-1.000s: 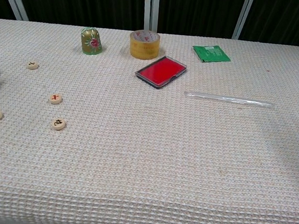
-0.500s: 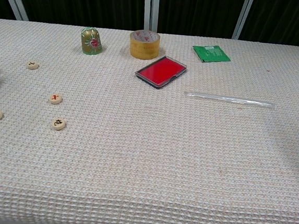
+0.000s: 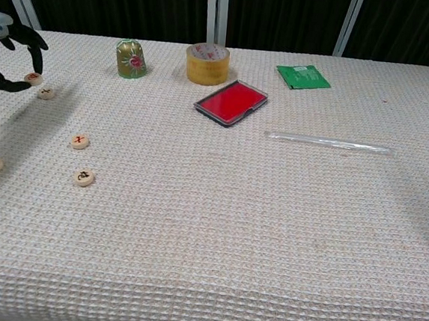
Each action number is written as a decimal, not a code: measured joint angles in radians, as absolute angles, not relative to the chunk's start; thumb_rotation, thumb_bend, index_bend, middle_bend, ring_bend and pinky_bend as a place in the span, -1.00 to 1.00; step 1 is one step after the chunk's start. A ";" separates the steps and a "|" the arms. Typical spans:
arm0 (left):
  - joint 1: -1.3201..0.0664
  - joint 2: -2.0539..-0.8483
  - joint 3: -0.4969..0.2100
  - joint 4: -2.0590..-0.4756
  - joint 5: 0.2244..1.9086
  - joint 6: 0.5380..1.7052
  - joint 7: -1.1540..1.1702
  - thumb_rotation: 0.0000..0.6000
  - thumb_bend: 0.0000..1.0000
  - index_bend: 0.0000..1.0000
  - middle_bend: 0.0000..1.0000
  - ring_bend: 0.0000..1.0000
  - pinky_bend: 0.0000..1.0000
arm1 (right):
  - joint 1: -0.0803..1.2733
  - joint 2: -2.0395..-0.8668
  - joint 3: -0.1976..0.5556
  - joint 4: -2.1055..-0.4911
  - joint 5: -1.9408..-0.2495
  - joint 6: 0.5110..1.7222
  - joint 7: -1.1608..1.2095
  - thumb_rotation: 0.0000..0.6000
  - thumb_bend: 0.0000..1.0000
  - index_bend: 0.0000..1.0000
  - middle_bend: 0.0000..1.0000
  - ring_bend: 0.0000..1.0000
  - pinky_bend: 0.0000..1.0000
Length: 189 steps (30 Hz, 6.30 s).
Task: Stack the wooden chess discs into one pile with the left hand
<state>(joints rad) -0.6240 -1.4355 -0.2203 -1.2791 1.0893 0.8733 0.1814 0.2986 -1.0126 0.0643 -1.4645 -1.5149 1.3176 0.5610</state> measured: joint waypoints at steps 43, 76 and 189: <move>-0.741 -1.613 -0.233 -0.960 0.897 0.742 0.247 1.00 -0.38 -0.12 -0.71 -0.79 -0.64 | 0.279 -1.010 0.083 -1.449 -1.496 1.290 0.575 1.00 -0.48 -1.00 -0.81 -1.00 -1.00; -0.504 -1.280 -0.092 -1.552 1.175 1.056 0.148 1.00 -0.45 -0.13 -0.76 -0.79 -0.64 | 0.264 -1.021 0.081 -1.425 -1.526 1.319 0.611 1.00 -0.48 -1.00 -0.81 -1.00 -1.00; -0.788 -1.544 -0.218 -1.052 0.720 0.721 0.347 1.00 -0.25 -0.06 -0.74 -0.79 -0.64 | 0.234 -1.014 0.089 -1.434 -1.499 1.330 0.605 1.00 -0.48 -1.00 -0.81 -1.00 -1.00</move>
<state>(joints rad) -0.7878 -1.5440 -0.2177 -1.0518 0.7204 0.7212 0.3472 0.2338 -1.0139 0.0888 -1.4337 -1.4989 1.3297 0.6052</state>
